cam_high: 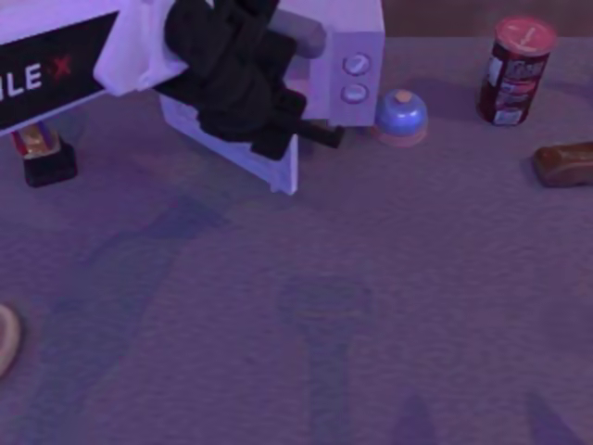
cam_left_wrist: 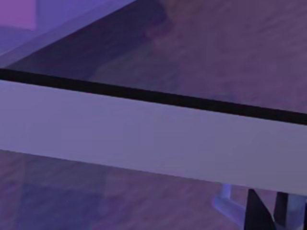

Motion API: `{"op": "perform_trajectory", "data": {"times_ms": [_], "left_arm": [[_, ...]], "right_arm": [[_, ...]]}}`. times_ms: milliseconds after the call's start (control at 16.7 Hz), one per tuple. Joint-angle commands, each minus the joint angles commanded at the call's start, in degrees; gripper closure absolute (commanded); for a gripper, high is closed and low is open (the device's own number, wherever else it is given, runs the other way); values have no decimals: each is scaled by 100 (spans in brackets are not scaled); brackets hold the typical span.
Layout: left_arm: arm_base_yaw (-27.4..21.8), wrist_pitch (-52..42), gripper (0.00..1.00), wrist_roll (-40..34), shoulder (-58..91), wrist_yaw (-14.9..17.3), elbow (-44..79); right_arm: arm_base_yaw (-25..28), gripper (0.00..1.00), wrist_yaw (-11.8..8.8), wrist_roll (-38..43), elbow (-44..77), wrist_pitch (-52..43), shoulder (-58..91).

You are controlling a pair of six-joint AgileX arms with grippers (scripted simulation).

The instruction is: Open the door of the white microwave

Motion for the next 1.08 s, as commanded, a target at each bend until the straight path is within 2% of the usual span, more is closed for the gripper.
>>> {"op": "perform_trajectory", "data": {"times_ms": [360, 1080], "left_arm": [[238, 96, 100, 691, -359, 358, -425], [243, 95, 100, 704, -364, 366, -437]], "right_arm": [[0, 0, 0, 0, 0, 0, 0], [0, 0, 0, 0, 0, 0, 0]]}}
